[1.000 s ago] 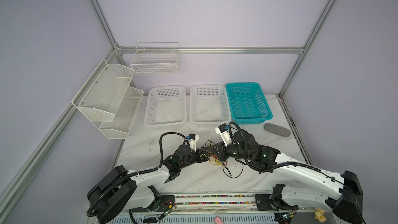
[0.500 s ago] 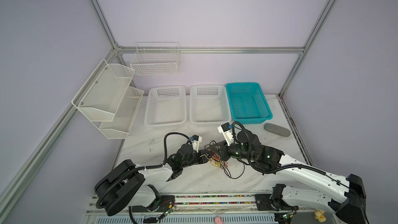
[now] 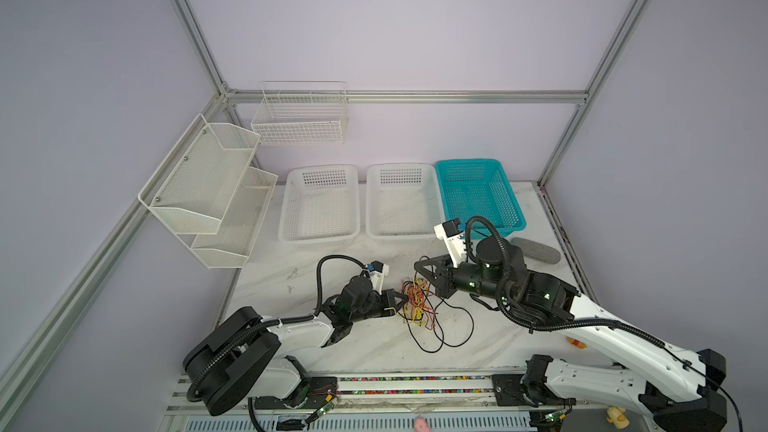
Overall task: Untangle the cables
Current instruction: 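Pull the black wire out with the right gripper toward the white basket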
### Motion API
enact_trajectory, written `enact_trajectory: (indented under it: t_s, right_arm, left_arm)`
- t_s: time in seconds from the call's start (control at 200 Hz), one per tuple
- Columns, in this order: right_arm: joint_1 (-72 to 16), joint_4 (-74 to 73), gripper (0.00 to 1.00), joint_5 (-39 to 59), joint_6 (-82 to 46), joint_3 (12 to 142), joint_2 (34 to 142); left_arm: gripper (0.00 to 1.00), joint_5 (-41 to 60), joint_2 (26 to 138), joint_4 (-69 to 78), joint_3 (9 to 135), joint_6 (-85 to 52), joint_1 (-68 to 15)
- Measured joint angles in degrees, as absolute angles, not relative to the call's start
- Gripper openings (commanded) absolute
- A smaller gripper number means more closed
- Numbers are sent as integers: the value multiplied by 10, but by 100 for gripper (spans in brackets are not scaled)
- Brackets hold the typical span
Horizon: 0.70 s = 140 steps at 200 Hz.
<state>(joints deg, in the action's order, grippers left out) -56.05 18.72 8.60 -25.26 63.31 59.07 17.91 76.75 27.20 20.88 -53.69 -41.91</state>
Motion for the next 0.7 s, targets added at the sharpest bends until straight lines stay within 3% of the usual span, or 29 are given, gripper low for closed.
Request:
enact_trajectory:
  t_s: [0.7]
  right_arm:
    - [-561, 380, 0, -21, -174, 944, 634]
  left_arm:
    - [0, 167, 754, 167, 213, -474, -351]
